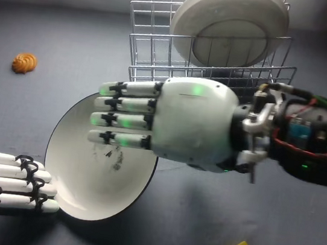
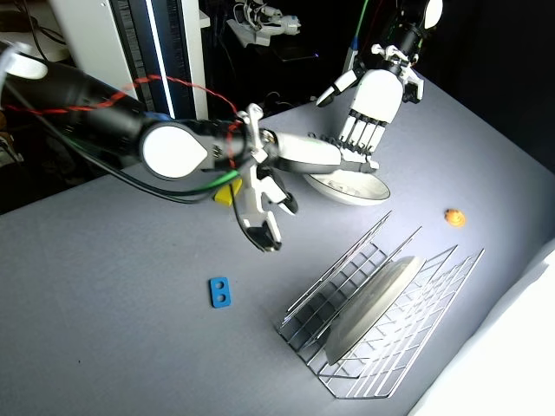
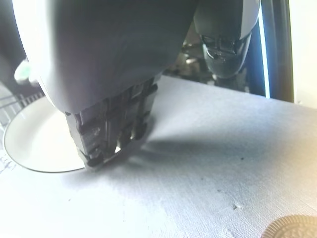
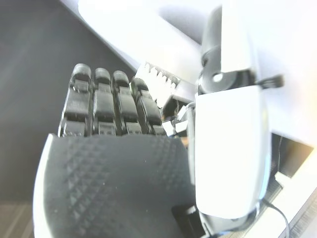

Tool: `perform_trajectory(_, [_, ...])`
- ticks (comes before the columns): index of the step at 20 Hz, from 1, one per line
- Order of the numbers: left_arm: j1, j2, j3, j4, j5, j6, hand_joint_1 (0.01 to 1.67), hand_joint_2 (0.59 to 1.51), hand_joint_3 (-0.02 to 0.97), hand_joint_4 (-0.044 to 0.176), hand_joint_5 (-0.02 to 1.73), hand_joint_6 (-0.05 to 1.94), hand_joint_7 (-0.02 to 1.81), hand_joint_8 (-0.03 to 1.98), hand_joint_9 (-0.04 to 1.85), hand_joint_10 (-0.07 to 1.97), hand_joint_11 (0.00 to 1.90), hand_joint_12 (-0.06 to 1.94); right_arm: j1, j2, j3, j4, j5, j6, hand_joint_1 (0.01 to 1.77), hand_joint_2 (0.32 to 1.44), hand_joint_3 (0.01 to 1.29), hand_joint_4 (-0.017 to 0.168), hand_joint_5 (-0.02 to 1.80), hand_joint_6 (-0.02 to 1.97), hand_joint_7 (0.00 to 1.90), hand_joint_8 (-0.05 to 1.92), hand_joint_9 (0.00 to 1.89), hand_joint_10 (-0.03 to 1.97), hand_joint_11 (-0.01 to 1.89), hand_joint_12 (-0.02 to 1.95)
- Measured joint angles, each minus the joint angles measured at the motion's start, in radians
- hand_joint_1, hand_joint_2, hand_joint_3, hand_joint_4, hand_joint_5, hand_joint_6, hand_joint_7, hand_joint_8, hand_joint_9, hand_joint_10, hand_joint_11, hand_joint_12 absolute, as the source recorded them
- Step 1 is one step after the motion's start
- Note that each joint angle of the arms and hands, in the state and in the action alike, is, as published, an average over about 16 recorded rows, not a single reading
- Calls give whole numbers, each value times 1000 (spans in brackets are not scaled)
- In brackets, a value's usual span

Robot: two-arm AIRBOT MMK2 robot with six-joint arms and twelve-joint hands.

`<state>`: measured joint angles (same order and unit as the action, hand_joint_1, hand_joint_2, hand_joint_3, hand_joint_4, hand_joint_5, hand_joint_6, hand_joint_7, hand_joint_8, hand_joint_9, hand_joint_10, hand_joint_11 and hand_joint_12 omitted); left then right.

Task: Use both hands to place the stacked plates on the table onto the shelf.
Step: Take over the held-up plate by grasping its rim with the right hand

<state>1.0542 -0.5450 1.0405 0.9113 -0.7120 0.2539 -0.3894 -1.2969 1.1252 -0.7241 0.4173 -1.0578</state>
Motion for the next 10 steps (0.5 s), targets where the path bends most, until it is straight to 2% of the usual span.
perform_trajectory(5, [2,0,-1,-2,0,0,16,1089,19,4,10,9,-11,-15,-14,-30,13,0,12,-103,77,17,-45,-24,1198,926,14,-2,53,18,37,17,30,12,22,125])
perform_trajectory(10, [5,-1,-2,-4,0,0,15,1087,19,3,13,9,-11,-15,-16,-30,12,1,21,-161,118,26,-68,-30,1245,960,14,-2,150,18,128,17,104,13,19,366])
